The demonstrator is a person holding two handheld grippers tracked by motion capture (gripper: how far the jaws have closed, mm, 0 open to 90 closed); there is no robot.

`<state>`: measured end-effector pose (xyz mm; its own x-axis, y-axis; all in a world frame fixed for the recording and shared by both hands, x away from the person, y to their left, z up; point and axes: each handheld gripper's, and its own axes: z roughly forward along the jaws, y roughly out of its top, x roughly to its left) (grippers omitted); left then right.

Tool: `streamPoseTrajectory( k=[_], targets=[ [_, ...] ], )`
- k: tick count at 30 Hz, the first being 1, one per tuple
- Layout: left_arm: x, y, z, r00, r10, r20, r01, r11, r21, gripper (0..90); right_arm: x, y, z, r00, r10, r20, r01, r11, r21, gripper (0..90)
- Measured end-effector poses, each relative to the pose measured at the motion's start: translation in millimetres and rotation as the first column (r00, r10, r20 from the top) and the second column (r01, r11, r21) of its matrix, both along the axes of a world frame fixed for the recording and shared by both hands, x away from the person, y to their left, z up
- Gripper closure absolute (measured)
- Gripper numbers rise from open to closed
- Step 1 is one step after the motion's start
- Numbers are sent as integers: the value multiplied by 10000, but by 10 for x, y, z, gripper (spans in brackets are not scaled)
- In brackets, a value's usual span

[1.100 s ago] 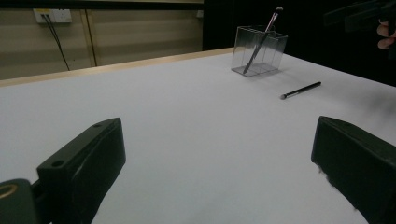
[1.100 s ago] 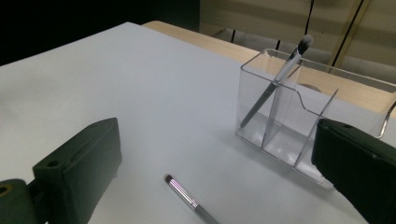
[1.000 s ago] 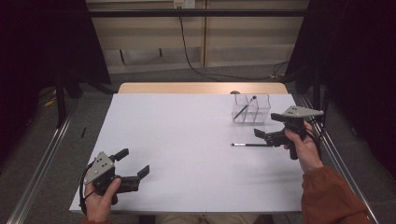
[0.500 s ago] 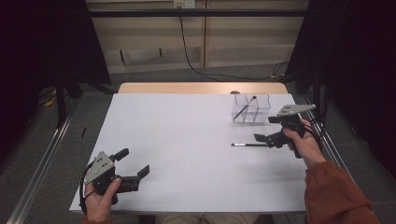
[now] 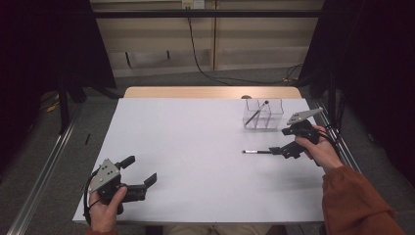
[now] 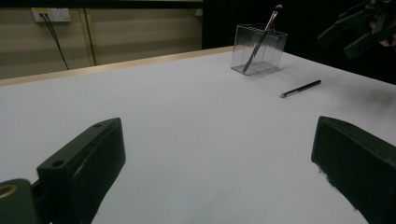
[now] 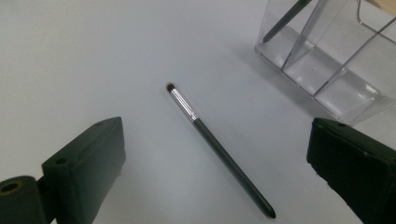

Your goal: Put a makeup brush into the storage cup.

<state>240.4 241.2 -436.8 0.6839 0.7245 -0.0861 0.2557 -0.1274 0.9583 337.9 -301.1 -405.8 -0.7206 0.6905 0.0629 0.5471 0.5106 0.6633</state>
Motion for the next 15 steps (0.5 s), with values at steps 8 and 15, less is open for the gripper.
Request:
streamPoseTrajectory(
  k=[8,15],
  targets=[
    [3,-7,-1,10000,-57,-16,57,10000,34,30,111,62,-7,9968,490,-636,-535,9961,-703,78],
    [4,-6,-2,10000,-80,-19,80,9999,69,29,211,207,-76,9850,1018,-1391,-1183,9862,-1160,133]
  ],
)
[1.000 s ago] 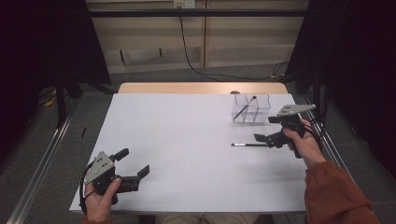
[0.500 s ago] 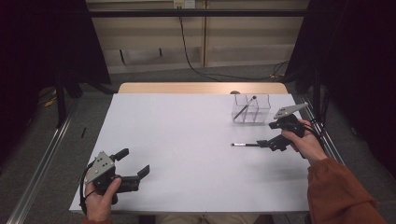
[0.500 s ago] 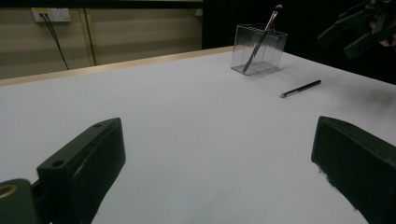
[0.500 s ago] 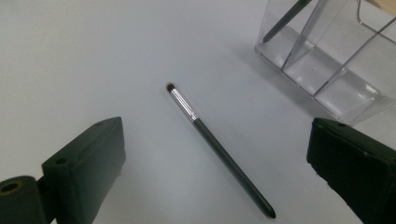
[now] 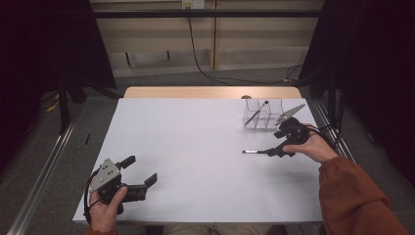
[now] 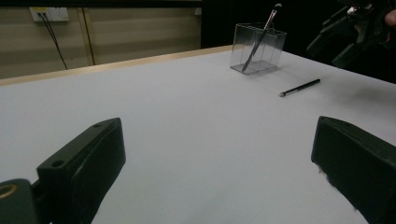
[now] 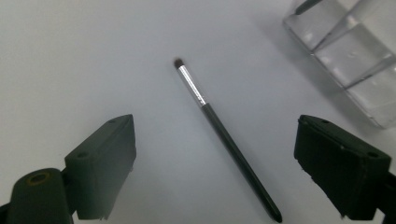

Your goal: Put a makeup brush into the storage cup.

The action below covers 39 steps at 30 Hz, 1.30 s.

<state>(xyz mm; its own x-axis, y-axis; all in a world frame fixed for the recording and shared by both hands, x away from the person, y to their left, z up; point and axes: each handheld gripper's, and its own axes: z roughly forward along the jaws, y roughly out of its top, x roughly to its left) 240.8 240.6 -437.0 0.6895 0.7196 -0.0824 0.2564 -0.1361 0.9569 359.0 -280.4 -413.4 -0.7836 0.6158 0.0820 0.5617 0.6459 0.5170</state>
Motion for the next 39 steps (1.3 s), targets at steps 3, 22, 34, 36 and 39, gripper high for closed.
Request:
streamPoseTrajectory(
  k=[3,22,34,36,39],
  targets=[
    [2,-4,-2,10000,-24,-17,24,10000,-7,30,34,80,-34,9988,328,-364,-338,9990,-278,129],
    [10,-7,-6,10000,-70,-17,70,10000,23,30,236,368,-226,9810,1507,-1226,-1715,9681,-1827,425],
    [13,-13,-9,10000,-96,-28,96,10000,24,30,301,443,-314,9729,1876,-1349,-2147,9498,-2275,585],
    [13,-14,-9,9999,-107,-21,107,9999,27,29,307,449,-320,9718,1896,-1403,-2175,9504,-2223,612],
    [17,-13,-10,9999,-136,-23,136,9999,31,29,307,468,-334,9684,1980,-1513,-2303,9431,-2398,640]
  ],
)
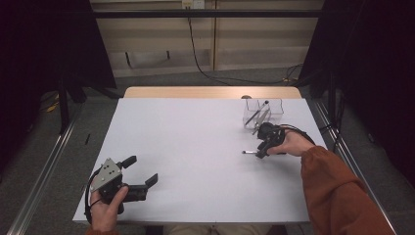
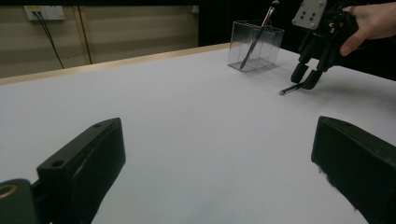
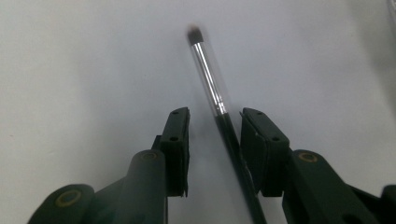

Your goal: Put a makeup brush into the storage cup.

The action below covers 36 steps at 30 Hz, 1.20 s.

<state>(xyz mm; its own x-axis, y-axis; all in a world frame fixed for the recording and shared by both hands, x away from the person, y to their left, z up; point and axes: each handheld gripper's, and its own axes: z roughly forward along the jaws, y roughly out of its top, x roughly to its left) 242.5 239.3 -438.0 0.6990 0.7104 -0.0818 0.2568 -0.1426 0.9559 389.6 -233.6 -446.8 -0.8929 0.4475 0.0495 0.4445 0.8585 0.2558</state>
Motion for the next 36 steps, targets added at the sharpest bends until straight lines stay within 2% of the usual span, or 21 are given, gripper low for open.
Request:
streamPoseTrajectory(
  k=[4,10,15,16,17,18,20,23,32,36],
  targets=[
    [0,-6,-1,10000,-46,-14,46,10000,36,29,-12,33,-46,9998,191,-110,-195,9991,-387,671],
    [6,-9,-3,10000,-82,-23,82,9999,77,29,-10,76,-44,9988,475,-73,-479,9966,-664,686],
    [5,-10,-2,10000,-90,-17,90,9999,77,30,-9,137,-41,9963,825,-249,-846,9914,-995,772],
    [4,-9,-2,10000,-85,-18,85,9999,70,29,-15,151,-38,9966,760,-311,-789,9911,-1076,788],
    [4,-9,-2,10000,-71,-32,71,10000,46,30,-9,162,-38,9946,1003,-272,-1028,9881,-1143,813],
    [4,-7,-3,10000,-74,-38,74,10000,56,30,-16,177,-36,9941,1023,-349,-1058,9872,-1193,843],
    [3,-6,-3,10000,-84,-23,84,10000,26,30,-5,177,-35,9941,950,-528,-1007,9880,-1172,848],
    [4,-4,-3,10000,-87,-23,87,10000,30,29,1,166,-39,9943,923,-542,-978,9893,-1080,849],
    [6,-2,-2,10000,-65,-16,66,10000,47,30,-21,157,-27,9954,823,-482,-870,9906,-1058,851],
    [5,1,-2,10000,-43,-13,43,10000,33,30,-7,146,-11,9970,715,-290,-738,9935,-872,851]
  ],
)
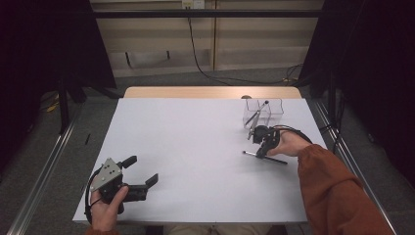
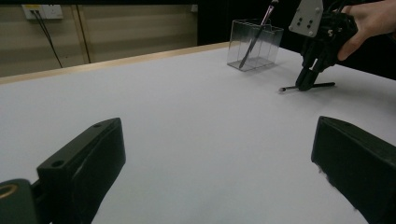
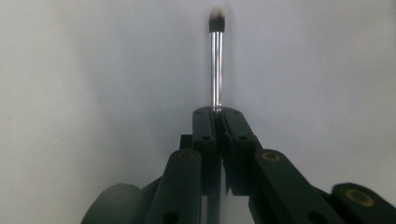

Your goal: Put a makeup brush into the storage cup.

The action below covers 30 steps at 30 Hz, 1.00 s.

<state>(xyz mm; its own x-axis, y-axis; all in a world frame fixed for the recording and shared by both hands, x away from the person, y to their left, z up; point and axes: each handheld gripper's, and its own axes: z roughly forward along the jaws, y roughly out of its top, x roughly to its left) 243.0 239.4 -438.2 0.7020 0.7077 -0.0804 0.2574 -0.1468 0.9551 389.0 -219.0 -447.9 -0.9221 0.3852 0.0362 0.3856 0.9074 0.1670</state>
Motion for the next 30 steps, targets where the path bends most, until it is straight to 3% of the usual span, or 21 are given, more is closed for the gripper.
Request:
streamPoseTrajectory(
  k=[10,18,27,30],
  targets=[
    [-1,0,1,10000,33,21,-33,10000,-10,29,-20,-79,161,9983,-421,400,400,9979,517,851],
    [-1,10,2,9999,106,20,-106,9999,-17,30,-38,-188,310,9909,-1084,800,980,9874,1241,851],
    [-2,4,2,10000,64,51,-64,10000,51,30,-117,-271,410,9815,-1523,1163,1218,9643,2352,851],
    [0,10,3,9999,96,52,-96,9999,41,29,-137,-319,409,9757,-1863,1150,1483,9487,2793,851]
  ],
)
